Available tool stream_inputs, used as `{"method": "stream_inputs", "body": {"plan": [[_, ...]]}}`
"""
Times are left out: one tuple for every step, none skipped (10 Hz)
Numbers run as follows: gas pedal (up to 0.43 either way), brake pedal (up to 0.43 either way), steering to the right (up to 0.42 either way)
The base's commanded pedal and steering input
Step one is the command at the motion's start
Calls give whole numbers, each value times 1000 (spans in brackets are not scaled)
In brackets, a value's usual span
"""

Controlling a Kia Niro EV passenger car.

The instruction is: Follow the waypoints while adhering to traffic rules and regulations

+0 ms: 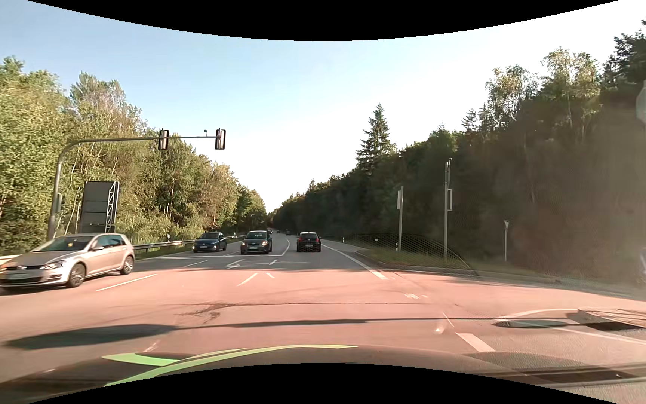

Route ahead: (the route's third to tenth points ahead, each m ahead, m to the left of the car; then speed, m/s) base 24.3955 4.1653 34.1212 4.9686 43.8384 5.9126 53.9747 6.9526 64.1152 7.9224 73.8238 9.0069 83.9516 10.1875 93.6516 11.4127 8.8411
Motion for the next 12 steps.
{"method": "stream_inputs", "body": {"plan": [[248, 0, -9], [248, 0, -8], [248, 0, -8], [248, 0, -7], [248, 0, -7], [248, 0, -7], [248, 0, -6], [248, 0, -6], [248, 0, -7], [248, 0, -7], [248, 0, -6], [248, 0, -7]]}}
